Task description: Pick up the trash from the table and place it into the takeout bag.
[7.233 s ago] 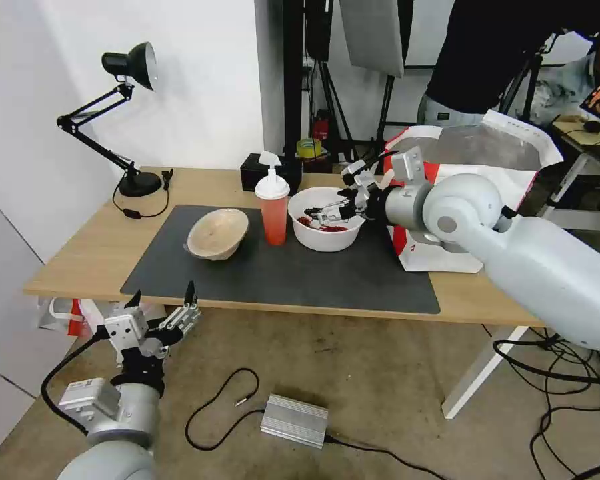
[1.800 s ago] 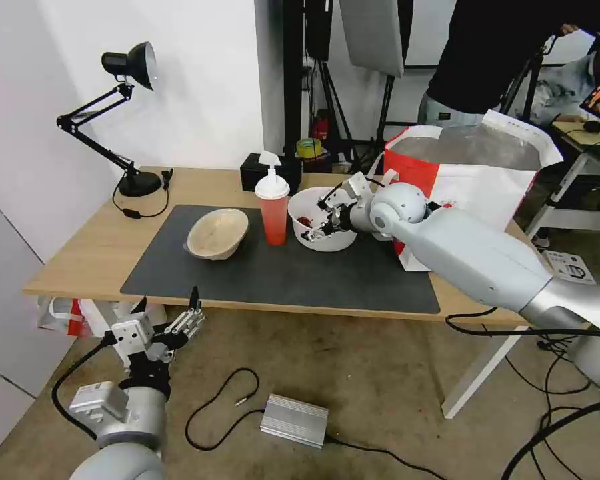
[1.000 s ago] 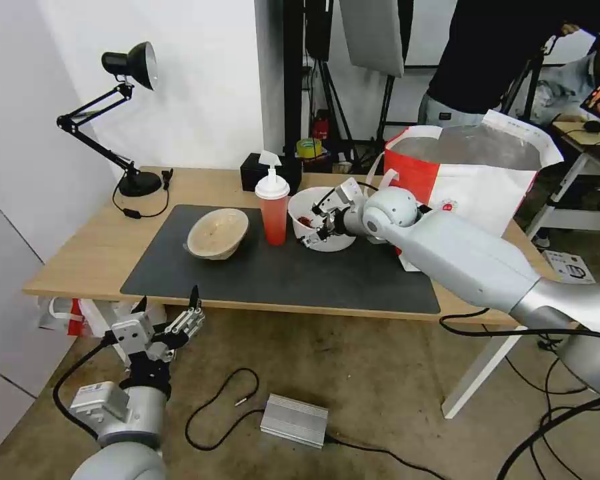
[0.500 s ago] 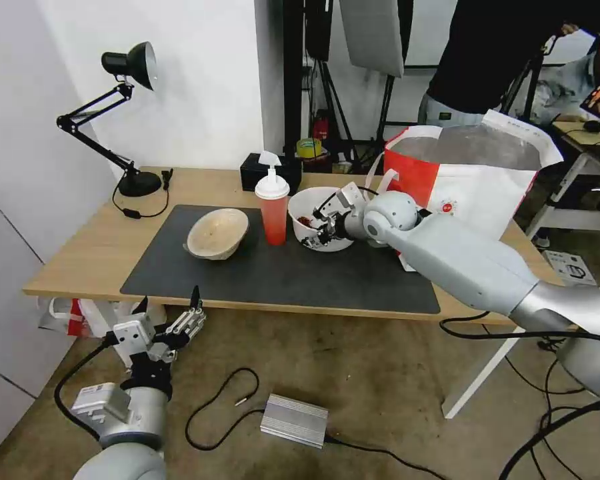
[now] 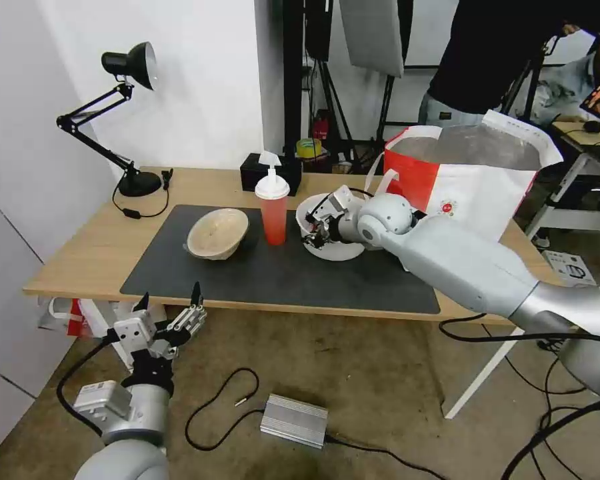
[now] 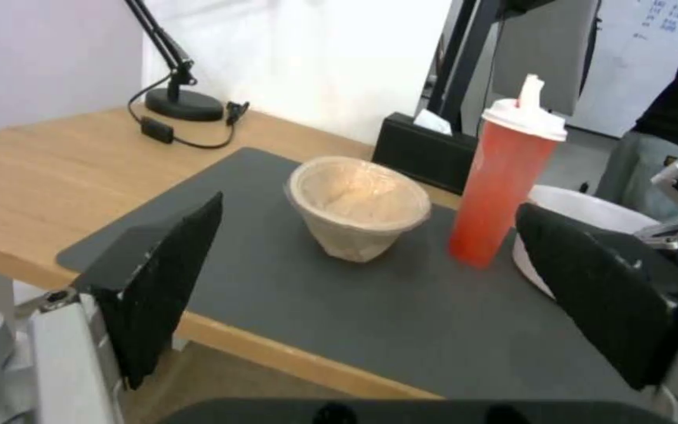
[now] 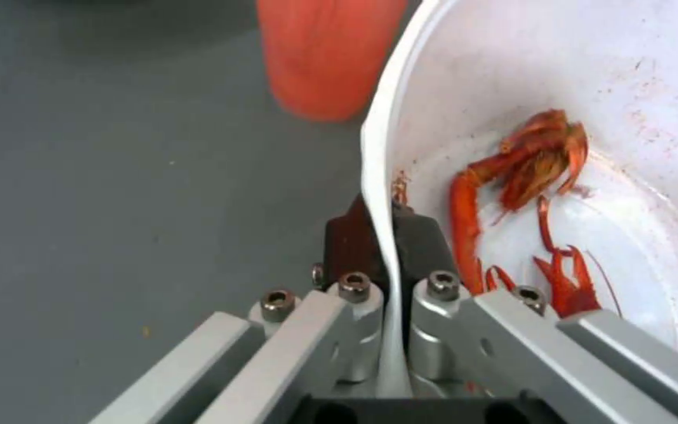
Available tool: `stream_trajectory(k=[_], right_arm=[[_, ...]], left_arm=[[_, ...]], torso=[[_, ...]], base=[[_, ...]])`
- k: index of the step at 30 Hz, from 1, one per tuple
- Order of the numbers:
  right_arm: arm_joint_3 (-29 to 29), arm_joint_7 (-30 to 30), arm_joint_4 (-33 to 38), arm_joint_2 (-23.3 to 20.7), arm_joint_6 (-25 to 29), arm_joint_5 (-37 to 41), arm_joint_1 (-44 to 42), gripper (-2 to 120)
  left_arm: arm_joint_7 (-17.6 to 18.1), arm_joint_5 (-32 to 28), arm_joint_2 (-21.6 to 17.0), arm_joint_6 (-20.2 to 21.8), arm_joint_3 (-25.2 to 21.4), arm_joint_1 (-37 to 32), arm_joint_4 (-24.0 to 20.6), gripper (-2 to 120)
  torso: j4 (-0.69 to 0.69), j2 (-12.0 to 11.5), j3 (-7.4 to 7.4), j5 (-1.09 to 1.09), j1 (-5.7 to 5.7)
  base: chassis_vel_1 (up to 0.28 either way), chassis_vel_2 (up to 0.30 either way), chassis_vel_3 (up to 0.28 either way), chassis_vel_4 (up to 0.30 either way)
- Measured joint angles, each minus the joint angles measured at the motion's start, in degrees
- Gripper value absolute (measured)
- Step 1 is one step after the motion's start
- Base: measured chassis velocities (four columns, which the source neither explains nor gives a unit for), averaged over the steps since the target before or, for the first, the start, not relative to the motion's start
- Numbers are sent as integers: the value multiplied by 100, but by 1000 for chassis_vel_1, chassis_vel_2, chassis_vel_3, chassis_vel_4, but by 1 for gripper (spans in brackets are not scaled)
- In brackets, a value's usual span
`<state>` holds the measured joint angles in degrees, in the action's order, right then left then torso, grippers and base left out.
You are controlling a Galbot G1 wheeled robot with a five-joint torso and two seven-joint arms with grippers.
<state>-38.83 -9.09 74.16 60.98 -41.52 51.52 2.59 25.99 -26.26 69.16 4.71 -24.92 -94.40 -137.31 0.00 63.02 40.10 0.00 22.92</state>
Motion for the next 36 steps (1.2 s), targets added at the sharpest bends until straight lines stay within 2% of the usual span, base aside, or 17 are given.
stream_trajectory(k=[24, 36], right_arm=[[-38, 80, -29, -56, -5, 81, 185, 0], [17, 176, 383, -476, -9, 266, 307, 0]], left_arm=[[2, -78, -56, -30, -19, 11, 35, 100], [15, -54, -54, -25, -57, -68, -45, 100]], torso=[[0, 0, 1, 0, 0], [0, 0, 1, 1, 0]], base=[[0, 0, 0, 0], [0, 0, 0, 0]])
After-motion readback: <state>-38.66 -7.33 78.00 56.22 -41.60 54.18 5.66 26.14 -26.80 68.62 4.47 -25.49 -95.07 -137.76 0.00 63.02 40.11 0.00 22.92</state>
